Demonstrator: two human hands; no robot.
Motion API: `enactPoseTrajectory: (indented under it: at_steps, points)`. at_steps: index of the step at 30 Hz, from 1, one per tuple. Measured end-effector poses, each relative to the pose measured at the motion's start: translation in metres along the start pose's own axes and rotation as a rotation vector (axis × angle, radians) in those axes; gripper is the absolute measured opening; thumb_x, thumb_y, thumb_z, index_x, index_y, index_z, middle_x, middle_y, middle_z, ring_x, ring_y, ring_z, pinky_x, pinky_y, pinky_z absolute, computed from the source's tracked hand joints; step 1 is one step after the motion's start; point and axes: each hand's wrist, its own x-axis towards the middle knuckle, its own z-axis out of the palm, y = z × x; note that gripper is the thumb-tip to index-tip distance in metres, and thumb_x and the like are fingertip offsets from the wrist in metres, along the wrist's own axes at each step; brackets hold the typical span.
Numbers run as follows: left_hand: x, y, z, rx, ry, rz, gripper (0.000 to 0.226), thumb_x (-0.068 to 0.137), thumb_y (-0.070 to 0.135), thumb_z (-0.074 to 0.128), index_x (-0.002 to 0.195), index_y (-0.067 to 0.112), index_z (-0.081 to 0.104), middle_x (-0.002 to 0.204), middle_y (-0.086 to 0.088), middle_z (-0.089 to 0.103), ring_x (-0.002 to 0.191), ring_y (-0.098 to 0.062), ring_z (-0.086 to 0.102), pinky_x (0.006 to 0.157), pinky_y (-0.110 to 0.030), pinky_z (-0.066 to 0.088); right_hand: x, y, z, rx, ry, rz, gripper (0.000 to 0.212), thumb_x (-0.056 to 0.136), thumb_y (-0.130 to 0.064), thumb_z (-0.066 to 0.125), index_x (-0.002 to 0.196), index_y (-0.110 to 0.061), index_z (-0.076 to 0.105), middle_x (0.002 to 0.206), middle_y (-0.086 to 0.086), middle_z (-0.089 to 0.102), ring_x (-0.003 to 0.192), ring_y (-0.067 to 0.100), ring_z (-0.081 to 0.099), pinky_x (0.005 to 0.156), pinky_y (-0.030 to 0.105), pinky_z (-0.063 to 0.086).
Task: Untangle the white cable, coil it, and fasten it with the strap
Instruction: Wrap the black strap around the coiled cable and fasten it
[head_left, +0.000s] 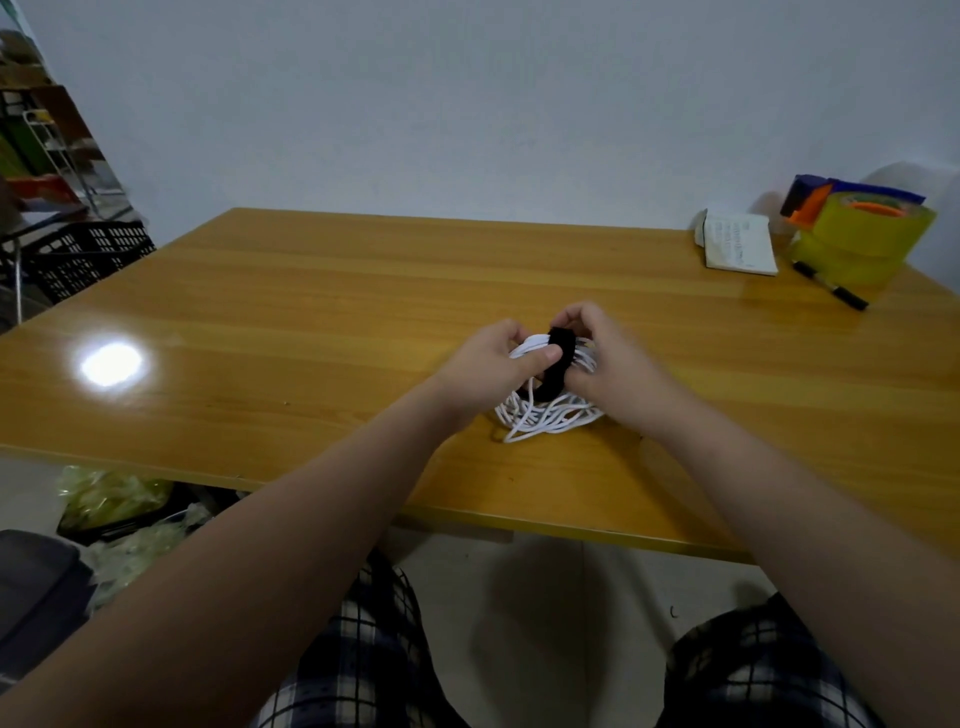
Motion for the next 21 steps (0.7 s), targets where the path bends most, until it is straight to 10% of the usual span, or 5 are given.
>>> enactPoseTrajectory:
  at_steps: [7,13,21]
  points:
    - [0.005,0.004,0.004,-0.029,0.016,-0.044,0.021,0.094,0.031,0.055,0.092,0.011,0.049,0.073,-0.001,0.053,0.063,-0.013,0.047,0.055,-0.021,0.035,0.003,0.003,-0.002,-0.459,0.072,-0.234,0.057,0.074,-0.014,0.070,0.125,-0.019,0.044,0.129,0.001,0.044,0.119,0.021,0.042,0.096,0.035,0.034]
    - [0.010,0.000,0.000,-0.046,0.016,-0.046,0.028,0.091,0.037,0.057,0.090,0.010,0.051,0.083,-0.014,0.056,0.074,-0.021,0.053,0.066,-0.036,0.039,-0.007,0.013,0.001,-0.487,0.191,-0.480,0.028,0.070,-0.013,0.074,0.093,-0.009,0.058,0.105,0.010,0.057,0.097,0.027,0.054,0.080,0.036,0.044]
    - [0.007,-0.002,-0.006,-0.189,-0.061,-0.106,0.029,0.086,0.038,0.059,0.091,0.009,0.055,0.087,-0.010,0.059,0.085,-0.024,0.055,0.077,-0.040,0.041,-0.010,0.021,0.013,-0.407,0.301,-0.517,0.020,0.080,-0.010,0.059,0.098,-0.008,0.068,0.100,0.009,0.063,0.093,0.025,0.057,0.078,0.037,0.047]
